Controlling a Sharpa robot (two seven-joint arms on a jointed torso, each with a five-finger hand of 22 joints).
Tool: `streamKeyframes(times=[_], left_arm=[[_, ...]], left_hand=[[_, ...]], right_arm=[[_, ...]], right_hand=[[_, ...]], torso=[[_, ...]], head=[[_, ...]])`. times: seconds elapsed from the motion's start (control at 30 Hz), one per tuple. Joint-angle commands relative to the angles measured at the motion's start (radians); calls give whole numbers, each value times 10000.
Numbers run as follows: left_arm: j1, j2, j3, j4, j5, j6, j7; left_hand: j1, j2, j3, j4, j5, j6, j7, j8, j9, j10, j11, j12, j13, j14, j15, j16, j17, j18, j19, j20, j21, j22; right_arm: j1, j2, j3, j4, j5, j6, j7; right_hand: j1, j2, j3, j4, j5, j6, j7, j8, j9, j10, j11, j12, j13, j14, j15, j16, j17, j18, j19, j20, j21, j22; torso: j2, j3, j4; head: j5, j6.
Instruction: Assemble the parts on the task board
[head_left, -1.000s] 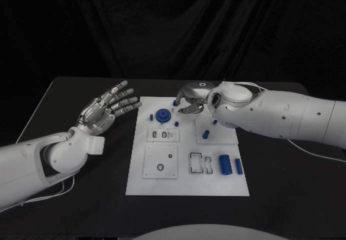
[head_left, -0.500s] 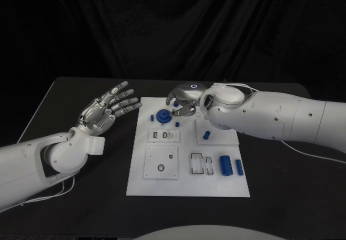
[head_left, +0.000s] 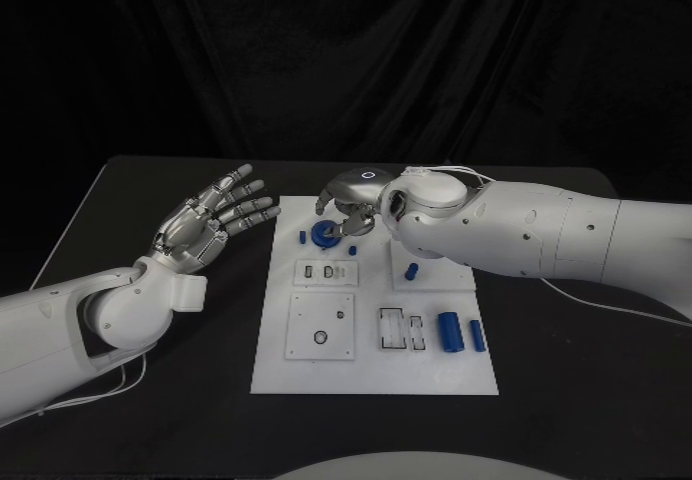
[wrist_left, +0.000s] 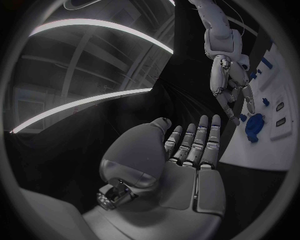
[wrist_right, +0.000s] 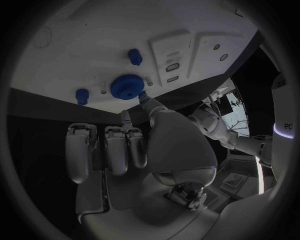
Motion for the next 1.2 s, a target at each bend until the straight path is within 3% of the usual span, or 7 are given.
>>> streamKeyframes(times=[0.03, 0.43, 0.63, 1.07, 1.2], left_arm=[[-13, 26, 9, 4, 45, 125, 376], [-14, 74, 9, -33, 47, 154, 359], [-15, 111, 9, -60, 52, 186, 346], [-18, 138, 9, -83, 61, 206, 322], [-18, 143, 9, -80, 86, 212, 314]], left_hand=[[-90, 20, 37, 4, 30, -5, 40, 15, 4, 7, 83, 40, -15, -30, 16, 39, -12, -135, -87, -16, 33, 17], [-100, 16, 71, -11, 31, -16, 46, 12, 3, 9, 96, 48, -15, -36, 18, 53, -14, -136, -95, -15, 37, 19], [-100, 16, 71, -11, 31, -16, 46, 12, 3, 9, 96, 48, -15, -36, 18, 53, -14, -136, -95, -15, 37, 19], [-106, 15, 87, -17, 31, -25, 50, 9, 2, 9, 102, 51, -16, -40, 19, 59, -14, -137, -98, -15, 38, 20], [-106, 15, 87, -17, 31, -25, 50, 9, 2, 9, 102, 51, -16, -40, 19, 59, -14, -137, -98, -15, 38, 20]], right_arm=[[-66, 84, 6, -122, -59, 375, -18], [-187, 235, 7, -375, -60, 673, -152], [-232, 297, 8, -487, -60, 735, -179], [-314, 437, 8, -722, -60, 544, -12], [-324, 460, 8, -763, -60, 237, 185]], right_hand=[[74, 2, -17, -75, 14, -142, -16, -122, -118, 1043, 2, 28, 2635, 1031, 3, 26, 2634, -85, 506, 23, 20, 2085], [115, 6, -23, -120, 27, -231, -8, -173, -216, 1043, -1, 28, 2635, 1031, -3, 26, 2634, -82, 498, 16, 11, 2080], [321, 3, 7, -315, 89, -260, 29, -177, -387, 1043, 29, 28, 2635, 1031, 20, 26, 2634, -72, 474, 27, -19, 2061], [905, 175, 433, -877, 1067, 1154, 93, 292, -429, 1043, 104, 28, 2635, 1031, 86, 26, 2634, -43, 405, 89, -114, 2018], [971, 275, 551, -949, 1091, 1712, 39, 565, -273, 1043, 113, 28, 2635, 1031, 100, 26, 2634, -30, 369, 107, -159, 1994]], torso=[[9, -1, -5], [3, 15, 4], [5, 17, -20], [5, 20, -29], [8, 22, -17]], head=[[9, 20], [20, -16], [22, -38], [63, -51], [55, -50]])
